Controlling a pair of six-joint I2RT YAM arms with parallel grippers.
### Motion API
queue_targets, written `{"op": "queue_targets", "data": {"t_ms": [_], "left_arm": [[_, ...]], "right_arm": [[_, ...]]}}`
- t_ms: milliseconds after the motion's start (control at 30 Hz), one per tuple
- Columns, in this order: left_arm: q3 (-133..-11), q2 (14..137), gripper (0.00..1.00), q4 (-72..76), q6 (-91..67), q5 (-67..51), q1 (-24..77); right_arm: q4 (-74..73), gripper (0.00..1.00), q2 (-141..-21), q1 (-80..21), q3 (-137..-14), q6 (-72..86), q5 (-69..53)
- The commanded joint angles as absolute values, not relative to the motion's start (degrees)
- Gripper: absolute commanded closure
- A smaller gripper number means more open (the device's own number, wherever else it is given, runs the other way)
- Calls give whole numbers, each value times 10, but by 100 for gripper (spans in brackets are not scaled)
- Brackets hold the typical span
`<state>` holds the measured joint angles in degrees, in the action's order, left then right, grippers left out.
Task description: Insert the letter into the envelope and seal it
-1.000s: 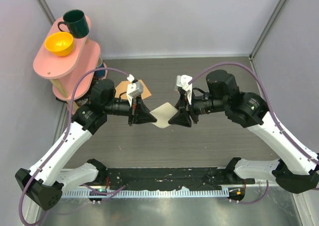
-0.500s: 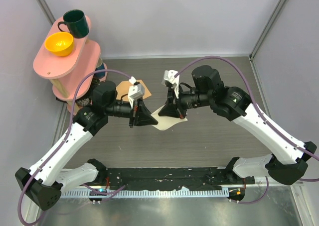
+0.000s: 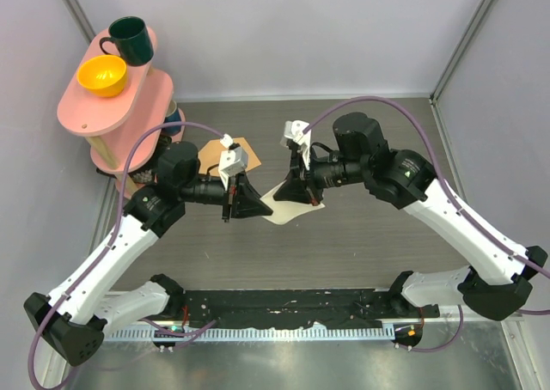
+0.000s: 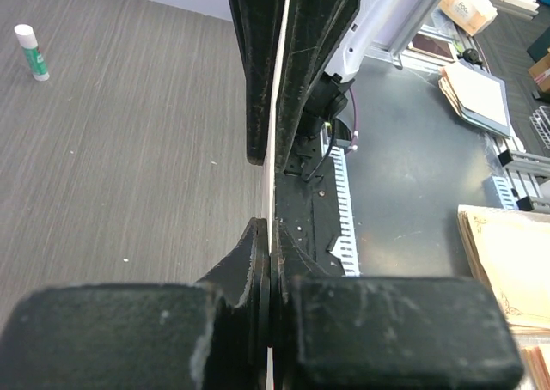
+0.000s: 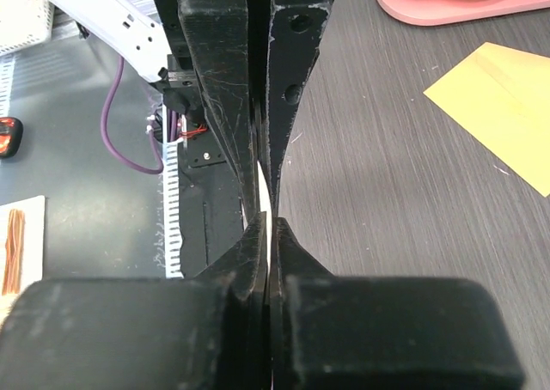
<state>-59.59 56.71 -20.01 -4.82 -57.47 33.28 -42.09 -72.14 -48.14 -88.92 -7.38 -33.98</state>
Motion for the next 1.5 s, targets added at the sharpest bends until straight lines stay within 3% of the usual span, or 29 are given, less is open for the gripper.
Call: {"op": "queue_targets", "data": {"t_ms": [0, 33, 100, 267, 367, 533, 567, 767, 800, 833, 867, 900, 967, 1033, 1267, 1467], "left_arm": [[-587, 554, 100, -249, -28, -586, 325], [-586, 554, 100, -246, -28, -588, 324], [-587, 558, 100, -245, -29, -597, 324], [-589, 560, 100, -245, -28, -606, 325], [-590, 560, 100, -245, -28, -607, 325], [-586, 555, 100, -257, -24, -608, 325], [-587, 553, 100, -258, -25, -606, 324], [-587, 548, 100, -261, -33, -608, 320], [-588, 547, 91, -261, -33, -600, 319], [-589, 545, 76, -262, -35, -563, 319], [-590, 543, 41, -259, -48, -535, 319], [-594, 533, 25, -244, -67, -497, 320], [-595, 514, 6, -208, -108, -366, 317], [-592, 476, 0, -153, -106, -295, 316], [-590, 446, 0, -117, 55, -145, 344], [-570, 468, 0, -55, 270, -14, 490]], "right_arm": [[-417, 73, -684, -449, -926, -57, -339], [-416, 62, -685, -449, -927, -53, -353], [-410, 51, -690, -449, -928, -41, -365], [-398, 50, -700, -449, -933, -37, -385], [-402, 58, -708, -449, -935, -38, -393], [-427, 95, -712, -449, -940, -62, -385], [-436, 99, -711, -449, -943, -64, -378], [-439, 99, -701, -436, -947, -43, -346], [-439, 99, -702, -432, -947, -35, -343], [-435, 99, -704, -427, -947, -26, -334], [-427, 99, -704, -416, -945, -1, -325], [-418, 99, -704, -409, -941, 33, -315], [-379, 99, -697, -380, -914, 125, -280], [-330, 99, -689, -355, -877, 193, -243], [-261, 99, -678, -263, -836, 475, -102], [-270, 99, -674, -247, -817, 634, -85]]}}
